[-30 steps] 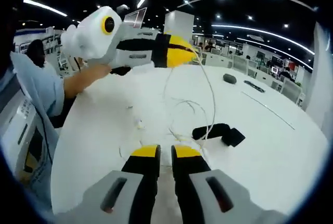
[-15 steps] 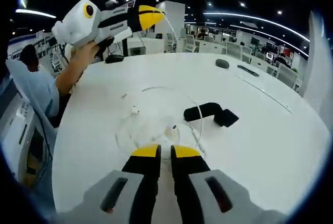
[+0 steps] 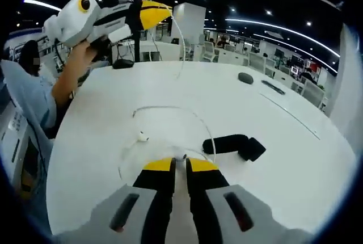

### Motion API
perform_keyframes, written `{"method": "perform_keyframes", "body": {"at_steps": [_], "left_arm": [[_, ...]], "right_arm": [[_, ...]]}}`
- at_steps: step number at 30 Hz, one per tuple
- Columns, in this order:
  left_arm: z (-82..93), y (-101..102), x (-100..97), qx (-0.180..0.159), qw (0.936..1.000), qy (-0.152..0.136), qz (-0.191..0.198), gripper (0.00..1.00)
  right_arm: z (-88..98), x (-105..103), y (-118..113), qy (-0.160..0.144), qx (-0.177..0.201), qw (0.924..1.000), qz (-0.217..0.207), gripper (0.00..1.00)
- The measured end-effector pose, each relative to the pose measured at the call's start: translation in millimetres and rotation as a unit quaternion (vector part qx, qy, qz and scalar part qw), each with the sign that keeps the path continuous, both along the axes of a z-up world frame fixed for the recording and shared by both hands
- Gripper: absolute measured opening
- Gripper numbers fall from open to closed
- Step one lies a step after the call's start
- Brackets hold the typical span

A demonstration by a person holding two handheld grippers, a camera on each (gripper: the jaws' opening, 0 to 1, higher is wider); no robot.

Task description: Peel open the Velcro strap on the desktop, arrange the wired earphones neatly onto it, and close the Velcro strap to secure them.

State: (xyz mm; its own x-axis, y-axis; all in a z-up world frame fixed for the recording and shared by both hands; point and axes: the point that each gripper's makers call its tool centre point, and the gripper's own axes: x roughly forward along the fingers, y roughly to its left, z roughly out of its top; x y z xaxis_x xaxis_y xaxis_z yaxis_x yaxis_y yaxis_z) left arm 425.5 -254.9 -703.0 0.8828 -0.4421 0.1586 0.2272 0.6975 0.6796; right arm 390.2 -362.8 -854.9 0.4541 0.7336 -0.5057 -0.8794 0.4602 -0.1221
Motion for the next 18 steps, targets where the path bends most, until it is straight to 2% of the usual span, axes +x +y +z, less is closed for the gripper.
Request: {"method": "perform_keyframes", "body": {"at_steps": [9,11,15,18], "left_arm": [[-13.5,-13,4.7,-0.002,0.9998,0.014,-0.014,0.05],[-13.1,-15,4.5,-0.002,0.9998,0.013,-0.015,0.05],[-11.7,-16,2.1,-0.005,0.9998,0.011,-0.017,0.05],[-12.0,-17,-0.8,-0.006,0.9997,0.011,-0.020,0.05]], "right_arm": [[-1.1,-30,18,0.036,0.010,0.9973,0.063,0.10],[4.2,-29,12,0.020,0.014,0.9980,0.058,0.10],[19.8,-26,-1,0.013,0.051,0.9980,0.034,0.09],[31.4,-24,-6,-0.006,0.068,0.9975,0.021,0.09]]}}
